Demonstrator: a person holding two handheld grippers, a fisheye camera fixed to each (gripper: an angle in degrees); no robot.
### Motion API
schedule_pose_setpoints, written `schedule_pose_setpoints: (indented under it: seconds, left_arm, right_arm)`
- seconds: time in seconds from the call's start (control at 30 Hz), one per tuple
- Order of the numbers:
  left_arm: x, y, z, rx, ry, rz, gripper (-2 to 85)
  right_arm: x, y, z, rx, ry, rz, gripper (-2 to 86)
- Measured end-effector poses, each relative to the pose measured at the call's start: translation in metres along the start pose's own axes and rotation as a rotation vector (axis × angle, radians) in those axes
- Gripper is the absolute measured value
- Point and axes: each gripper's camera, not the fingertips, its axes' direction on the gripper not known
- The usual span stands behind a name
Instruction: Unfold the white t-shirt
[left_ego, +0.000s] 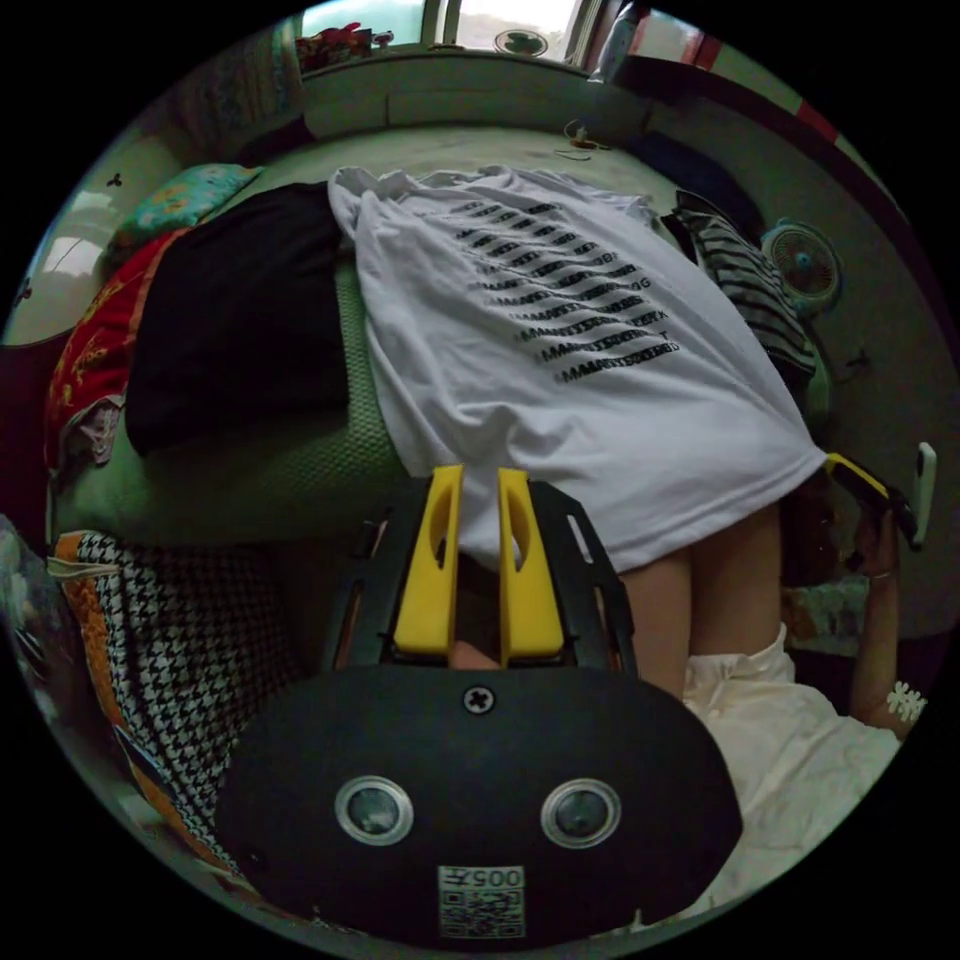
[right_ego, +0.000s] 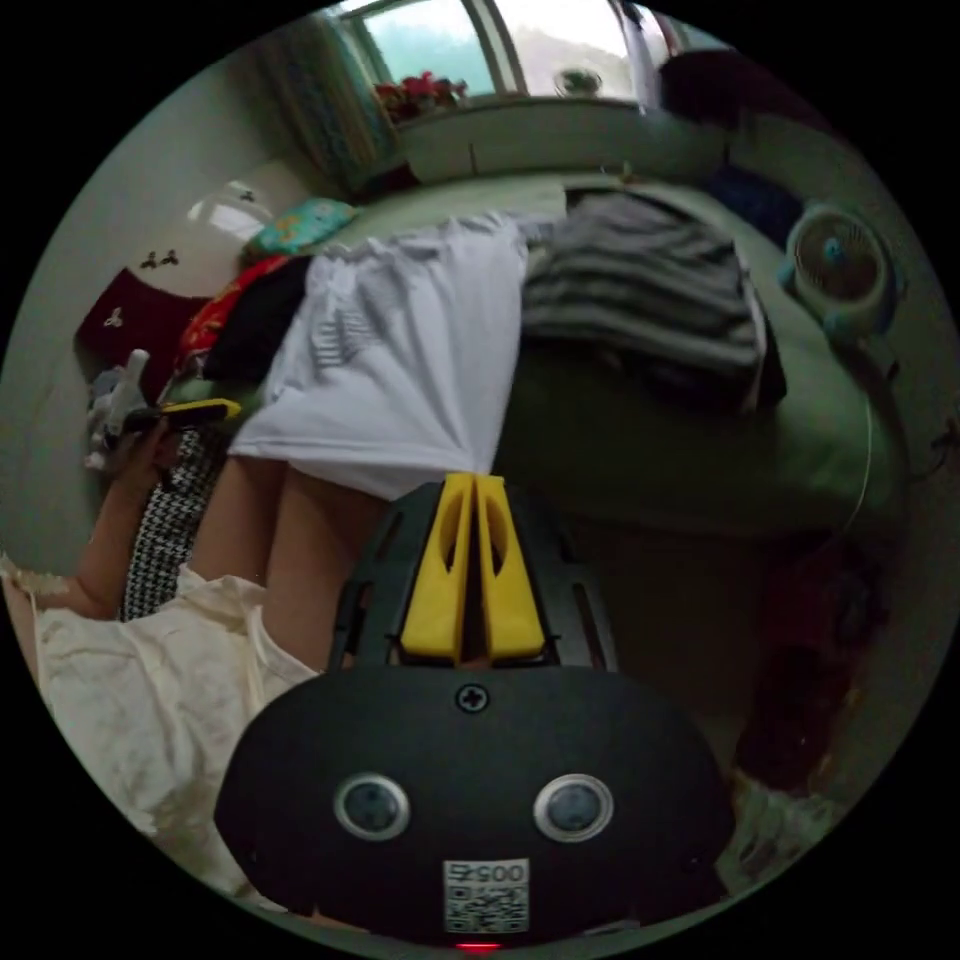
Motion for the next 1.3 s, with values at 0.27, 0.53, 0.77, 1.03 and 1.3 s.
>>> schedule_pose_setpoints:
  seconds: [0.27, 0.53, 0.77, 1.03, 1.3]
  left_arm:
    - [-0.044, 0.023, 0.025, -0.031, -0.050, -0.139, 9.1]
    - [-0.064, 0.025, 0.078, -0.119, 0.106, -0.110, 13.3]
    - [-0.078, 0.022, 0.105, -0.143, 0.279, -0.156, 7.5]
    - [-0.095, 0.028, 0.075, -0.107, 0.186, -0.068, 1.3]
    - [-0.130, 0.049, -0.016, 0.065, 0.162, -0.109, 0.6]
  right_arm:
    - [0.033, -0.001, 0.020, -0.111, 0.036, 0.095, 0.6]
    - [0.043, -0.045, 0.022, -0.034, -0.017, 0.125, 8.3]
    - [0.049, -0.074, 0.080, -0.108, -0.030, 0.187, 9.2]
    - [0.051, -0.074, 0.083, -0.096, -0.056, 0.198, -0.8]
    - [0.040, -0.075, 0.018, 0.078, -0.105, 0.165, -1.3]
